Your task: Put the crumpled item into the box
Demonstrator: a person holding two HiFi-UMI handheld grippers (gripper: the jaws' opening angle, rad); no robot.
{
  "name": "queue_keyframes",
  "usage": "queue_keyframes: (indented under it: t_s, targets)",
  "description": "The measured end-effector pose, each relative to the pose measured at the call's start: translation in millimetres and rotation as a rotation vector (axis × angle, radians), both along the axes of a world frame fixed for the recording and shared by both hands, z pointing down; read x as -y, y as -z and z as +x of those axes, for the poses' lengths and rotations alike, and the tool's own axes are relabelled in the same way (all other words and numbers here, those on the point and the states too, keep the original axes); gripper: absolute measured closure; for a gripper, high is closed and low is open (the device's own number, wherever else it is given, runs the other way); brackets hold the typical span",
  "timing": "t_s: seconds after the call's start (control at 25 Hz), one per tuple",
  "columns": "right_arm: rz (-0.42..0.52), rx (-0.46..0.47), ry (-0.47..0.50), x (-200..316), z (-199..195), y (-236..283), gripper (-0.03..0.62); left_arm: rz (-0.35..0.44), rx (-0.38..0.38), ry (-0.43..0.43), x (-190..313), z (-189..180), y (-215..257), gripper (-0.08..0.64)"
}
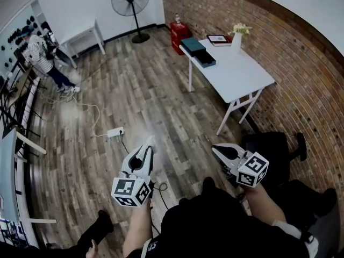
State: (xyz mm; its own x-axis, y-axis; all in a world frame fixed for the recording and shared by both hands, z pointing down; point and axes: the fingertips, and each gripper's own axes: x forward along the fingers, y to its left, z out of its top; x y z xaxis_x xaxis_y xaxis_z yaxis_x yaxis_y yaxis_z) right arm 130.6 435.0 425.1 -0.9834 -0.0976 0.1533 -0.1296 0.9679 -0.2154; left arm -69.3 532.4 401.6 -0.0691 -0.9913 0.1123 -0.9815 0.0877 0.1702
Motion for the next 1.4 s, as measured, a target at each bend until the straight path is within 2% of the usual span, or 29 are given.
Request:
queue_keyframes:
  t_s: [0.16, 0.44, 0.6, 0.8, 1.08, 1.4]
  targets:
    - [-0.017, -0.004, -0.010, 17, -11, -6, 0.592, -0.006, -0.011, -0.001, 14, -12, -7, 0.489]
    - [-0.045, 0.019, 0.010, 71, -53, -11, 0.592, -0.042, -0.006, 0.005, 66, -38, -15, 0.489]
    - [-0.040, 0.032, 0.030, 116, -70, -9, 0.592, -0.066, 0.000, 0.012, 115, -52, -16, 0.489]
    - [-0.046, 0.039, 0.023, 186, -78, -8, 0.592, -0.084, 0.019, -0.019, 189, -59, -9, 0.489]
    - [-0.054, 0.073, -0.024, 278, -64, -1, 0.592, -0.094, 0.029, -0.069, 291, -53, 1, 0.488]
    - [-0.032, 0.037, -0.081, 348, -40, -11, 0.592, -0.117, 0.027, -0.129, 384, -33, -15, 0.489]
